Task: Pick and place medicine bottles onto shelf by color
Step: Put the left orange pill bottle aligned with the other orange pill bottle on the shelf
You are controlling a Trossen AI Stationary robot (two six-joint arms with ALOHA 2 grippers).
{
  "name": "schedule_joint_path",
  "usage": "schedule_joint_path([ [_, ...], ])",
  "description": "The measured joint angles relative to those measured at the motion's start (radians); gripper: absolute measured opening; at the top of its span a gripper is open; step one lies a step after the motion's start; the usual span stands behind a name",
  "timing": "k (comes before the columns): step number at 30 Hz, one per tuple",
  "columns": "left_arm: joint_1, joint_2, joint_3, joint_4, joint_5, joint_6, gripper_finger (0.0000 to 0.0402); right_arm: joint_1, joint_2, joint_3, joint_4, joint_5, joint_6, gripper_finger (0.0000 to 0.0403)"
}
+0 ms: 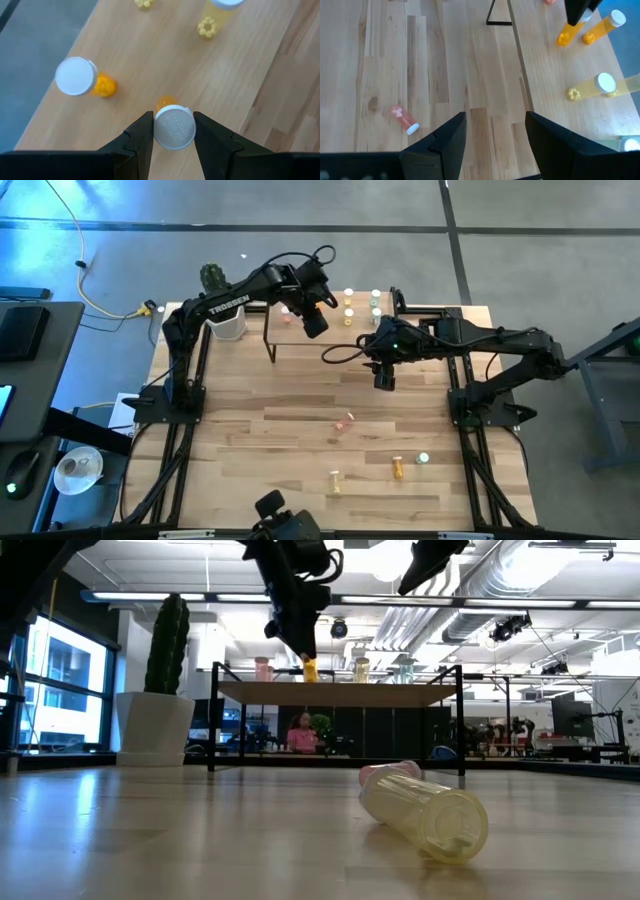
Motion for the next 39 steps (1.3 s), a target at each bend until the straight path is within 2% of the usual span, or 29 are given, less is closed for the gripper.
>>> schedule_joint_path([
  [5, 0.002, -0.002, 0.0, 0.001, -0.026, 0.0, 0.0117, 0.0, 0.0, 0.0, 0.0, 0.0, 0.0, 0.0195],
  [39, 0.006, 0.01, 0.0, -0.022, -0.02, 0.0, 0.0117, 0.0, 0.0, 0.0, 0.0, 0.001, 0.0, 0.0195],
])
